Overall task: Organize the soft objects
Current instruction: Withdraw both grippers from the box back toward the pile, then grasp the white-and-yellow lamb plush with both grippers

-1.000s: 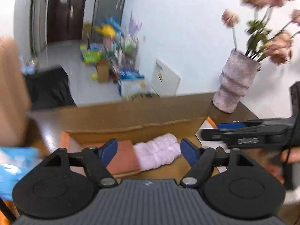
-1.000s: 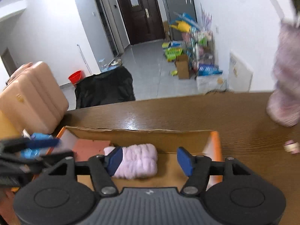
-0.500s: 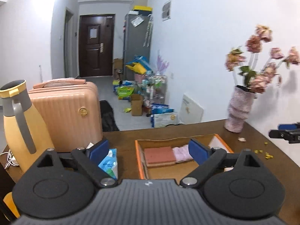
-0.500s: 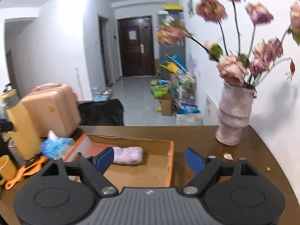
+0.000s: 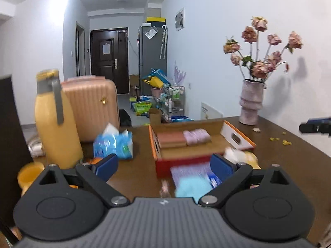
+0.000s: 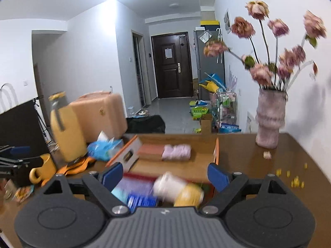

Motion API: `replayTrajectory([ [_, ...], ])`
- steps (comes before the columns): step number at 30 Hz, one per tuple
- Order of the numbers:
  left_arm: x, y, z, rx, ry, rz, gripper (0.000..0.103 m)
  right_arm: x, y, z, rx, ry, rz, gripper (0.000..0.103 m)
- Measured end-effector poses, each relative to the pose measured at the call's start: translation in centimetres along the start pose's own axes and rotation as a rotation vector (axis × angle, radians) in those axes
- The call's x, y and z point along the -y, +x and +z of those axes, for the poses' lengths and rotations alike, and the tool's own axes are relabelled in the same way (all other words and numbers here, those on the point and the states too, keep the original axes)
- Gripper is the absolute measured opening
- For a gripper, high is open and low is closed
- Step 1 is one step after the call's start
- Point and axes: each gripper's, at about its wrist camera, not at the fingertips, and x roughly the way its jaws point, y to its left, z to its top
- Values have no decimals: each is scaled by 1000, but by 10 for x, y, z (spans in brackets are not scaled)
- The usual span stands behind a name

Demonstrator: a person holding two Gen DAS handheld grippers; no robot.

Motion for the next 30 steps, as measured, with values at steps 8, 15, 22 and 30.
replayTrajectory([
  [8,13,-52,-89,-41,-76,-59,102,-47,-54,-123,-57,-39,-1,93],
  [15,15,-60,-111,-82,-52,-47,103,-41,-70,-160,-85,98,-35,93],
  [22,26,-35,-107,-102,-44,-98,103,-25,-55,-147,-40,135,-28,93],
  [30,55,42,-72,-118,-28,-233,102,14,13,-126,-69,194,-45,87],
])
